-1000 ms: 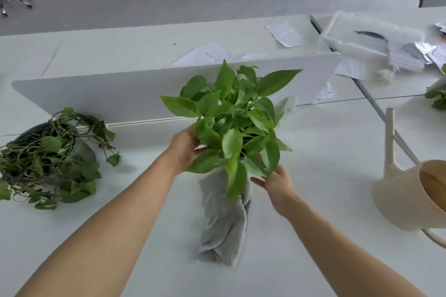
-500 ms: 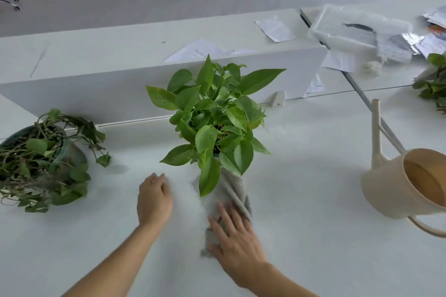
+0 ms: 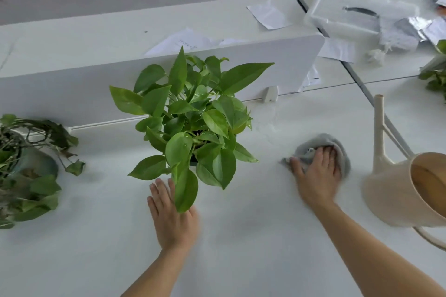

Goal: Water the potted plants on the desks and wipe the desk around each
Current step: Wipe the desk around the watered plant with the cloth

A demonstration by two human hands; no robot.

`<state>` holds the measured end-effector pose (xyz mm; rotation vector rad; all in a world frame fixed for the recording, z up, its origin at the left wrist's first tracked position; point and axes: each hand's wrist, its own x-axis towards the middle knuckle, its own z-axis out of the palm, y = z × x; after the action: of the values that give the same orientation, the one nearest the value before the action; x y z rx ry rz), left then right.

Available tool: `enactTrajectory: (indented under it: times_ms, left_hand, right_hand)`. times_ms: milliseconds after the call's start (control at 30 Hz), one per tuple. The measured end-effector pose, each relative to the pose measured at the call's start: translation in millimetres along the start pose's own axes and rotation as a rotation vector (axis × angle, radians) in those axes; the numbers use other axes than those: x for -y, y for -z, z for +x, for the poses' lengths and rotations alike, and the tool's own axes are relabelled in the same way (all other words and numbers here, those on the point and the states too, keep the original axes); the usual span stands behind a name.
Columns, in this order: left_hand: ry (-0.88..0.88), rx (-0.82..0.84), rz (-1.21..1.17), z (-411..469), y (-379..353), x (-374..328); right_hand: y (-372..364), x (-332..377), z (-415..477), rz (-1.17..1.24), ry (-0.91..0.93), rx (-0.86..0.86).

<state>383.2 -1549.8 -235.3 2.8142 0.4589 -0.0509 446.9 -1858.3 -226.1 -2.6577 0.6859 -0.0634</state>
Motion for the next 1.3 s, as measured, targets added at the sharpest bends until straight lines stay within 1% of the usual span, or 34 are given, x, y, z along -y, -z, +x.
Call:
enactTrajectory:
  times_ms: [33,67,100,133,200,233,267,300,367,400,467,500,600,700,767,900,1000,1067,1167,1233,1300]
  left_hand:
    - [0.003,-0.010,0.005,2,-2,0]
    - [0.003,-0.033,0.009,2,-4,1]
    - [0.000,-0.042,0.017,1,-4,2]
    - [-0.010,-0.046,0.029,2,-6,2]
    - [-0.033,-0.072,0.040,2,-5,2]
    - [-0.031,-0.082,0.039,2,-5,3]
    - [-0.028,-0.088,0.040,2,-5,2]
    - [-0.022,-0.088,0.038,2,-4,2]
    - [-0.019,-0.096,0.041,3,-5,1]
    - [-0.022,-0.098,0.046,2,-5,1]
    - [-0.041,-0.095,0.058,0,-6,3]
    - [-0.049,-0.085,0.067,1,-7,4]
    - [-0.061,-0.050,0.104,3,-9,9]
    - [-0.057,-0.055,0.105,6,-7,7]
    - [-0.015,-0.069,0.090,6,-6,5]
    - [0.013,0.008,0.139,3,-5,4]
    - [0.034,-0.054,0.098,1,1,-3]
    - [0.010,-0.101,0.081,-1,5,-6]
    - [-0.015,-0.107,0.076,0,6,-8]
    - [-0.002,-0.093,0.069,1,5,-8]
    - [0.005,-0.053,0.085,3,3,-6]
  right_hand:
    - [-2,6,15,0.047,0.036,-0.044]
    - [-2,12,29,0.127,0.035,-0.089]
    - [1,19,43,0.243,-0.020,-0.123]
    - [9,32,57,0.401,-0.152,-0.125]
    - [27,65,81,0.772,-0.429,-0.059]
    - [32,80,90,0.904,-0.482,-0.033]
    - [34,95,99,0.979,-0.475,-0.025]
    - [35,112,103,1.004,-0.430,0.000]
    - [27,136,101,0.906,-0.261,0.113]
    - [16,139,100,0.783,-0.170,0.160]
    - [-7,135,101,0.445,-0.017,0.187]
    - [-19,135,105,0.307,0.016,0.187]
    - [-39,148,108,0.068,0.055,0.193]
    - [-47,161,103,-0.138,0.069,0.267]
    - [-46,156,95,-0.238,0.134,0.332]
    - [-29,123,57,-0.288,0.355,0.429]
    - [-9,89,17,-0.379,0.533,0.505]
    - [1,63,1,-0.360,0.615,0.486]
    - [7,44,17,-0.259,0.511,0.367]
    - [0,54,49,-0.245,0.407,0.277]
    - [-14,81,81,-0.210,0.280,0.304]
